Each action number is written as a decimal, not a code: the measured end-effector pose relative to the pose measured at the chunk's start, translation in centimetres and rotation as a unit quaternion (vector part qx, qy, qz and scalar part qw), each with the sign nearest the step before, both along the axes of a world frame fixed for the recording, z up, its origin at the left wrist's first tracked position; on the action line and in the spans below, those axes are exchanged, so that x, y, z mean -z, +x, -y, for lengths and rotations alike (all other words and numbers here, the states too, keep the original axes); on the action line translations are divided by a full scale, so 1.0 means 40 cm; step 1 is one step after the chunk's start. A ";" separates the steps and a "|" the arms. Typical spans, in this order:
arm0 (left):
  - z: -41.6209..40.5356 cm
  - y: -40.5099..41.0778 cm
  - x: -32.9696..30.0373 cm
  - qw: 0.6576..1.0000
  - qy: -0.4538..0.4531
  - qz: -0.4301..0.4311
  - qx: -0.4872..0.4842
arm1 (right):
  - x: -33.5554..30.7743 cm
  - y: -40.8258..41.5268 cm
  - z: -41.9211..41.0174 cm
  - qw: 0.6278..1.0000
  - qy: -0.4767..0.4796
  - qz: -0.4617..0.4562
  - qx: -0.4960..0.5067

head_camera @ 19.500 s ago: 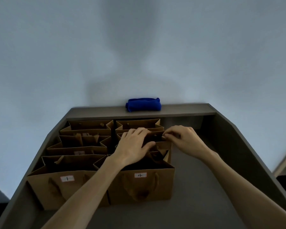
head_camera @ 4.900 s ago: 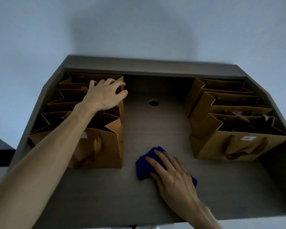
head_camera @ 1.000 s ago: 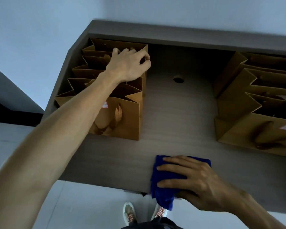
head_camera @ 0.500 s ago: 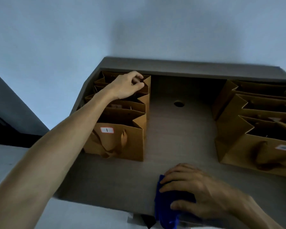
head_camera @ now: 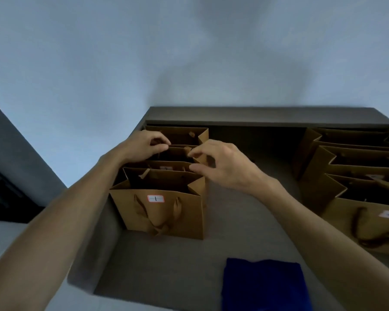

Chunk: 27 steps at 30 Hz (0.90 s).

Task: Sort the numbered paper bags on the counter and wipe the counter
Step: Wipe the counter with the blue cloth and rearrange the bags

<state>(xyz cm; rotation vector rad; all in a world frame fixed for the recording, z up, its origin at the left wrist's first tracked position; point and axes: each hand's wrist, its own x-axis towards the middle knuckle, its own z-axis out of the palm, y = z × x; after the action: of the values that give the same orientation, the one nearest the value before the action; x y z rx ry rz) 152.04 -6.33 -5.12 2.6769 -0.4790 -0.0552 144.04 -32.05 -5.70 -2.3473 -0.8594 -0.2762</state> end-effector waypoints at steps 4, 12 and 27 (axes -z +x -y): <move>-0.014 -0.019 -0.004 1.000 0.007 0.004 0.024 | -0.012 0.049 -0.048 0.993 -0.114 0.005 0.020; -0.009 -0.020 0.009 0.998 0.040 0.030 0.033 | -0.012 0.054 -0.083 0.983 -0.178 0.035 0.020; 0.145 0.020 -0.033 0.988 0.048 0.104 0.099 | -0.051 0.062 0.040 0.978 -0.171 -0.018 0.117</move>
<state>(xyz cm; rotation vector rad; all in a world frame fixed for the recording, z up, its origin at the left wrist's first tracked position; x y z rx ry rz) 152.85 -12.12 -3.79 2.7321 -0.8266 0.1496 146.51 -33.66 -3.66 -2.7726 -0.6523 -0.1929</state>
